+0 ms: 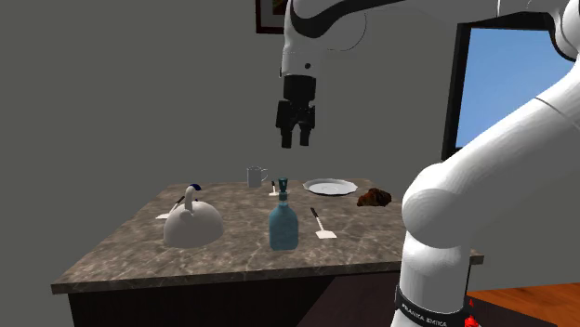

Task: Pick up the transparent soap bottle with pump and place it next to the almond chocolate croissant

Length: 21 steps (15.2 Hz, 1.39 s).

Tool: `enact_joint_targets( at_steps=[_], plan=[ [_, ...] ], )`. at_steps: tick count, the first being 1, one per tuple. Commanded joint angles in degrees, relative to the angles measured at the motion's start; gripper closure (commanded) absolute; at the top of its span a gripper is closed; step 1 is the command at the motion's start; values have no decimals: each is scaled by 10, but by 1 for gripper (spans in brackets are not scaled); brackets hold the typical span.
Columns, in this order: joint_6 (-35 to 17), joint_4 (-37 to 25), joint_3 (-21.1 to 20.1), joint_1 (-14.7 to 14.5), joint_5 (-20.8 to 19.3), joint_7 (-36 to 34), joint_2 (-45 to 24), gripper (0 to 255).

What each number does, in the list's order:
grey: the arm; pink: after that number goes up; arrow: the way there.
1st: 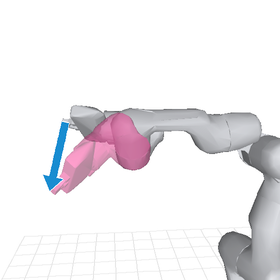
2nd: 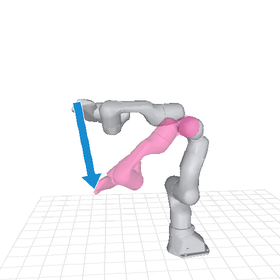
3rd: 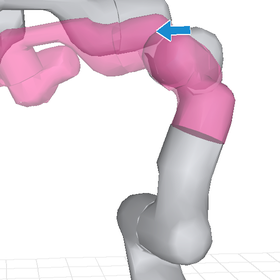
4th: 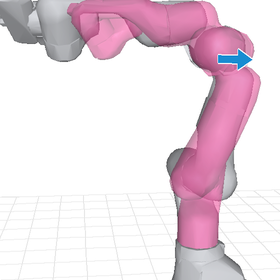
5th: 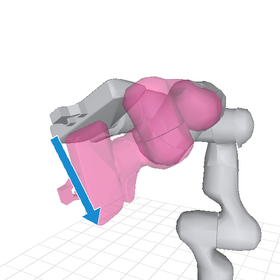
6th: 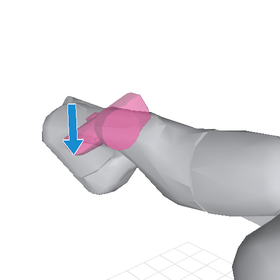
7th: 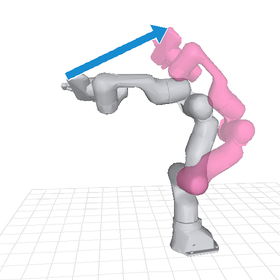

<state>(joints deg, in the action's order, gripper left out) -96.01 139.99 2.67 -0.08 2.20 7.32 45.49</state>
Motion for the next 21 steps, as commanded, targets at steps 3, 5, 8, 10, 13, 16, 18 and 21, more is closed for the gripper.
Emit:
enact_joint_targets(
  at_steps=[3, 5, 8, 10, 13, 16, 18, 21],
  plan=[
    [-30, -1, 11, 6, -8, 10, -35, 0],
    [-59, -5, 23, 11, -15, 21, -72, 0],
    [-100, -16, 40, 18, -23, 35, -131, 0],
    [-125, -28, 51, 22, -27, 45, -171, 0],
    [-160, -50, 67, 27, -30, 60, -234, 0],
    [-182, -68, 77, 30, -29, 71, -279, 0],
    [-198, -57, 78, 30, -29, 72, -283, 0],
    [-222, -40, 79, 30, -27, 73, -291, 0]
  ],
)
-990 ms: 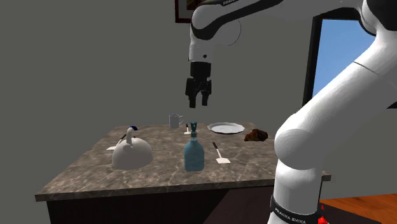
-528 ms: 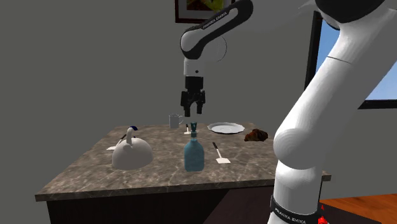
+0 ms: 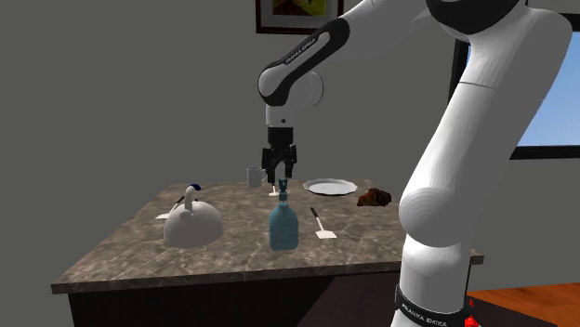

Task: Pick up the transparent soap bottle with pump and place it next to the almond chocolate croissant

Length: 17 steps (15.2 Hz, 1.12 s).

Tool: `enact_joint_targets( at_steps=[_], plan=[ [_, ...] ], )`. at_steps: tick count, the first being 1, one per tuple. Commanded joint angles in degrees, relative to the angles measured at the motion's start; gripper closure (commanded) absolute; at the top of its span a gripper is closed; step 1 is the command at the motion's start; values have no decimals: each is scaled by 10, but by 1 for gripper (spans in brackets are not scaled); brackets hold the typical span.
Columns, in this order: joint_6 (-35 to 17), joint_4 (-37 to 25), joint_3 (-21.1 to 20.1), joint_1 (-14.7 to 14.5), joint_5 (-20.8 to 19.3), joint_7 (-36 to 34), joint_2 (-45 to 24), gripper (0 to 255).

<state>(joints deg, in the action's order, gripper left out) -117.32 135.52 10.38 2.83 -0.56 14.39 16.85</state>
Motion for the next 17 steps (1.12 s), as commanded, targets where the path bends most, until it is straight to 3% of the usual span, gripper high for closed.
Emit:
enact_joint_targets(
  at_steps=[1, 10, 11, 17],
  plan=[
    [-17, 10, 2, 0, 1, 3, -7, 0],
    [-30, 18, 2, 0, 1, 3, -12, 0],
    [-30, 18, 2, 0, 1, 3, -12, 255],
    [-30, 18, 2, 0, 1, 3, -12, 255]
  ],
)
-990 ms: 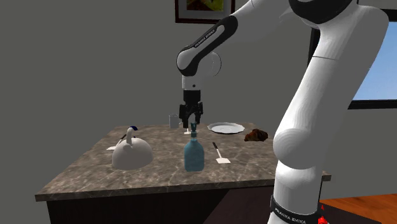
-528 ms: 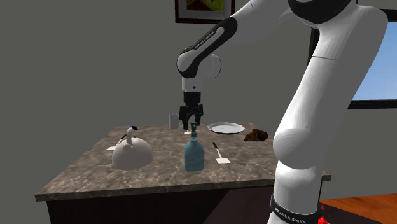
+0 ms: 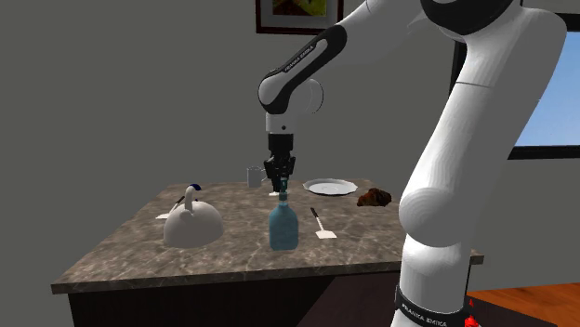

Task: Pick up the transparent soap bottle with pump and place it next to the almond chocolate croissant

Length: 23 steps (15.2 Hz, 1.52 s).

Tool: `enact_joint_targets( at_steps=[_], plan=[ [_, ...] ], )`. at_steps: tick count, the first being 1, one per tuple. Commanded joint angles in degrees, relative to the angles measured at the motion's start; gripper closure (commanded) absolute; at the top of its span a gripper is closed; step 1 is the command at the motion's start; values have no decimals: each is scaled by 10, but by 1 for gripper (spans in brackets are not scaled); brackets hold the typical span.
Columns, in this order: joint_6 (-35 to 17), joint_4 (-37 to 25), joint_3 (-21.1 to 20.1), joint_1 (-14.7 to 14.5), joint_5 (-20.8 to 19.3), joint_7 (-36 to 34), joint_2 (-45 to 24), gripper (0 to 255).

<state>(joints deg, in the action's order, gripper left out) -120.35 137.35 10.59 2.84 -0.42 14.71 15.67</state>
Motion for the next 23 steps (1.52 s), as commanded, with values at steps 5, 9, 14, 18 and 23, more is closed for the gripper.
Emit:
enact_joint_targets(
  at_steps=[5, 9, 14, 18, 23],
  plan=[
    [16, -10, -1, 0, -1, -1, 7, 255],
    [49, -31, -3, 0, -2, -4, 18, 255],
    [89, -60, -4, 0, -3, -6, 29, 255],
    [120, -86, -6, 0, -4, -8, 35, 255],
    [159, -120, -7, 0, -4, -10, 40, 255]
  ],
)
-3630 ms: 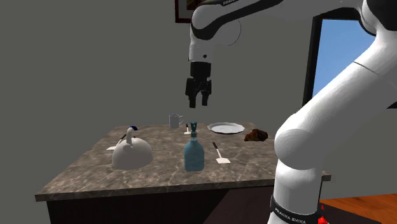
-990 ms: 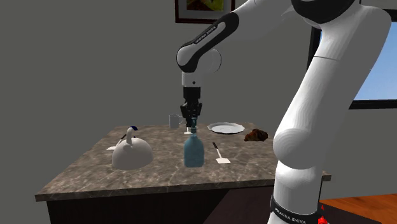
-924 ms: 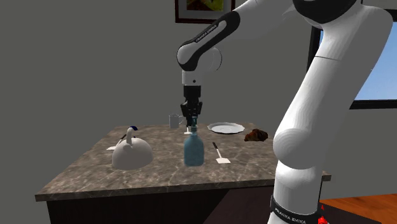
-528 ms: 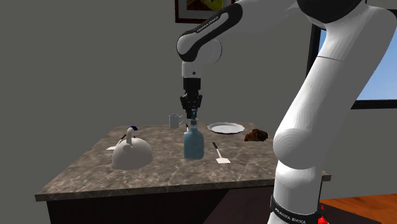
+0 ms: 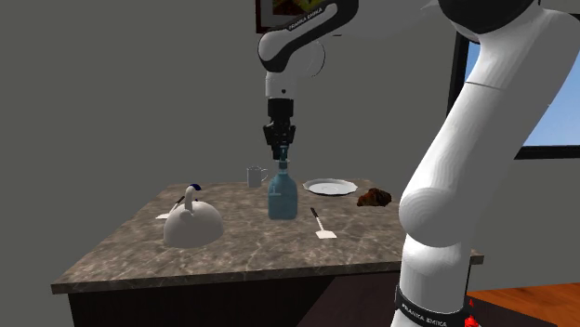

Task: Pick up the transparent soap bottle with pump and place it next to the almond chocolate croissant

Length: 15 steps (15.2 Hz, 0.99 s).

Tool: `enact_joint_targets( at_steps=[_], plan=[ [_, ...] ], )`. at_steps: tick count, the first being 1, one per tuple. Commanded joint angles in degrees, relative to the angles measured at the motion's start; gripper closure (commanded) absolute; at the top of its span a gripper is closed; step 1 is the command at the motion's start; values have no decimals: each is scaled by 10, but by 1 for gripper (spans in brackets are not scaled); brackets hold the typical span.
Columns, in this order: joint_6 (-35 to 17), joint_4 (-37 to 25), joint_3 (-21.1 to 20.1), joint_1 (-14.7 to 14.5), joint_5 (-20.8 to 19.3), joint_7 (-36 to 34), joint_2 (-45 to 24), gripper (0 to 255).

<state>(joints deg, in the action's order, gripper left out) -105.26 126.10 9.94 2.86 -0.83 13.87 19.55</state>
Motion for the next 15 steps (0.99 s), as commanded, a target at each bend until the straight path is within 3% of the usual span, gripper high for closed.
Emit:
enact_joint_targets(
  at_steps=[1, 15],
  plan=[
    [16, -15, -1, -1, 0, -1, 2, 255],
    [124, -127, -4, -3, 2, -4, -4, 255]
  ],
)
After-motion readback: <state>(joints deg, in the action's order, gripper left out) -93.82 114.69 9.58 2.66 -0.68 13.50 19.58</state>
